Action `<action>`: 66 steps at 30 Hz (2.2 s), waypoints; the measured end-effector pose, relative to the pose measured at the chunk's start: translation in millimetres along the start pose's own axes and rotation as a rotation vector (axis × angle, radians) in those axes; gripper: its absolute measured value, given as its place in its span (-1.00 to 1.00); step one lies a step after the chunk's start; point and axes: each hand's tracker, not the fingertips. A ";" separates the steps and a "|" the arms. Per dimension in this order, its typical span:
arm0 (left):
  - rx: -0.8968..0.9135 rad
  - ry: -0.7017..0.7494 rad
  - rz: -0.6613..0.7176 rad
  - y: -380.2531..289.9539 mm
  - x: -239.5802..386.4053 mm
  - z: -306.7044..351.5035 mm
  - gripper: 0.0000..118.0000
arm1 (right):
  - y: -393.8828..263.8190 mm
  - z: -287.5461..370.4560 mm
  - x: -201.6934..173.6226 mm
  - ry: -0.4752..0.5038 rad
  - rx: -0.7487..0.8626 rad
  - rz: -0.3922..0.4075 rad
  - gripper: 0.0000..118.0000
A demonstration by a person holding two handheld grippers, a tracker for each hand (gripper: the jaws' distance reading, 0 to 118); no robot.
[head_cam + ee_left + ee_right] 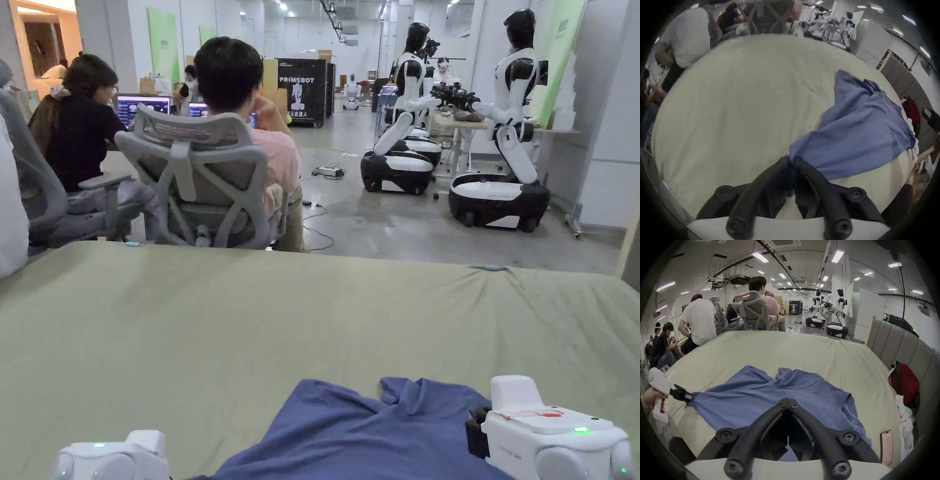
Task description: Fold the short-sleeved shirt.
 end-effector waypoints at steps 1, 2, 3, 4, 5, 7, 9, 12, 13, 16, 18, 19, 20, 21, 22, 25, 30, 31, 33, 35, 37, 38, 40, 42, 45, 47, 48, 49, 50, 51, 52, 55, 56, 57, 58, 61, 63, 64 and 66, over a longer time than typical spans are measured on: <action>0.084 0.013 -0.005 0.9 4.7 11.9 -0.90 | 1.5 -6.2 7.4 -0.015 -0.005 0.005 -1.00; 0.133 0.015 -0.002 1.6 8.8 22.2 -0.91 | 3.6 -14.1 14.9 -0.030 -0.012 0.008 -1.00; 0.169 0.008 0.004 6.1 7.1 23.6 -0.91 | 5.9 -23.6 22.9 -0.044 -0.017 0.010 -1.00; 0.216 0.004 -0.003 6.9 11.0 30.6 -0.91 | 8.6 -35.2 32.0 -0.068 -0.024 0.014 -1.00; 0.239 0.005 -0.019 7.0 15.6 35.9 -0.91 | 11.3 -49.2 43.3 -0.088 -0.034 0.017 -1.00; 0.246 0.000 -0.031 8.9 14.4 31.2 -0.91 | 15.9 -80.2 65.0 -0.123 -0.066 -0.013 -1.00; 0.261 -0.005 -0.024 10.1 14.0 29.5 -0.91 | 18.6 -114.2 89.6 -0.090 -0.096 -0.070 -1.00; 0.268 -0.005 -0.023 11.4 12.6 21.0 -0.91 | 23.6 -163.8 111.7 -0.064 -0.092 -0.068 -0.40; 0.266 -0.008 -0.016 13.0 10.8 17.5 -0.91 | 26.0 -182.2 116.8 -0.039 -0.131 -0.072 0.32; 0.251 -0.016 -0.007 12.9 5.6 5.5 -0.91 | 25.0 -219.6 121.0 -0.021 -0.147 -0.032 0.81; 0.238 -0.007 -0.013 15.5 1.8 -1.2 -0.91 | 27.5 -242.2 121.0 -0.058 -0.191 -0.025 0.70; 0.236 -0.004 -0.011 14.0 1.6 -2.6 -0.91 | 26.1 -251.1 121.8 -0.059 -0.210 -0.027 0.64; 0.227 -0.004 -0.011 14.6 0.1 -5.3 -0.91 | 24.1 -256.8 122.8 -0.036 -0.246 -0.035 0.23; 0.218 -0.003 -0.009 15.9 -1.8 -9.0 -0.91 | 21.5 -258.9 121.8 -0.013 -0.300 -0.053 -0.43; 0.213 -0.002 -0.010 17.0 -3.2 -12.2 -0.91 | 18.8 -259.6 119.2 -0.028 -0.343 -0.050 -0.94; 0.203 -0.005 -0.009 15.9 -1.1 -15.8 -0.91 | 14.2 -234.2 109.8 -0.031 -0.264 -0.046 -0.96; 0.205 -0.007 -0.018 22.7 2.9 -19.7 -0.91 | 26.3 -166.7 100.1 -0.025 -0.179 -0.016 -0.96; 0.208 -0.005 -0.025 24.5 4.0 -17.9 -0.91 | 32.8 -147.9 100.3 -0.007 -0.144 -0.036 -0.96; 0.221 0.001 -0.034 32.7 6.5 -15.0 -0.91 | 46.9 -109.6 95.6 -0.049 -0.062 -0.012 -0.96; 0.243 0.013 -0.051 44.1 12.2 -8.1 -0.92 | 59.9 -76.9 91.8 -0.095 0.004 0.018 -0.96; 0.273 0.028 -0.069 61.2 18.5 -2.0 -0.92 | 74.0 -46.9 85.9 -0.163 0.069 0.094 -0.96; 0.290 0.034 -0.071 70.4 21.4 0.5 -0.92 | 80.4 -34.5 84.8 -0.183 0.094 0.113 -0.96; 0.341 0.048 -0.068 91.8 31.5 14.5 -0.93 | 96.3 -9.8 84.6 -0.237 0.145 0.144 -0.96; 0.384 0.072 -0.087 117.6 39.5 25.9 -0.93 | 115.5 7.3 88.6 -0.285 0.194 0.153 -0.96; 0.460 0.117 -0.114 163.3 50.5 49.3 -0.93 | 150.3 30.7 100.7 -0.324 0.256 0.143 -0.96; 0.508 0.151 -0.137 194.3 56.9 65.0 -0.93 | 174.6 42.6 108.3 -0.362 0.301 0.146 -0.96; 0.525 0.165 -0.148 210.1 60.3 72.9 -0.93 | 187.6 47.6 111.9 -0.379 0.324 0.151 -0.96; 0.550 0.172 -0.148 226.6 63.5 81.3 -0.93 | 202.6 52.6 116.3 -0.395 0.347 0.146 -0.96; 0.560 0.173 -0.142 239.9 65.8 87.7 -0.93 | 213.3 56.2 119.1 -0.394 0.363 0.139 -0.96; 0.579 0.181 -0.141 257.8 65.9 90.3 -0.93 | 227.5 60.9 122.4 -0.395 0.383 0.128 -0.96; 0.607 0.195 -0.142 273.9 68.7 97.6 -0.93 | 241.4 65.5 124.4 -0.400 0.407 0.118 -0.96; 0.673 0.230 -0.135 315.0 75.1 119.1 -0.93 | 279.9 76.3 130.5 -0.402 0.472 0.091 -0.96; 0.693 0.231 -0.124 326.6 75.6 126.5 -0.93 | 291.2 79.7 131.2 -0.404 0.491 0.089 -0.96; 0.714 0.234 -0.121 337.1 76.5 135.8 -0.93 | 303.4 81.3 133.1 -0.404 0.505 0.087 -0.96; 0.742 0.240 -0.119 347.2 76.8 146.5 -0.93 | 314.7 85.2 133.6 -0.405 0.531 0.082 -0.96; 0.783 0.265 -0.123 374.0 76.1 166.1 -0.93 | 339.7 97.4 129.3 -0.392 0.585 0.063 -0.96; 0.803 0.281 -0.132 387.1 74.7 172.1 -0.93 | 350.6 99.5 127.2 -0.387 0.602 0.057 -0.96; 0.811 0.285 -0.134 390.1 74.3 174.4 -0.93 | 353.3 98.4 126.3 -0.386 0.606 0.055 -0.96; 0.812 0.293 -0.140 390.7 74.4 172.1 -0.93 | 353.7 92.0 124.0 -0.383 0.607 0.057 -0.96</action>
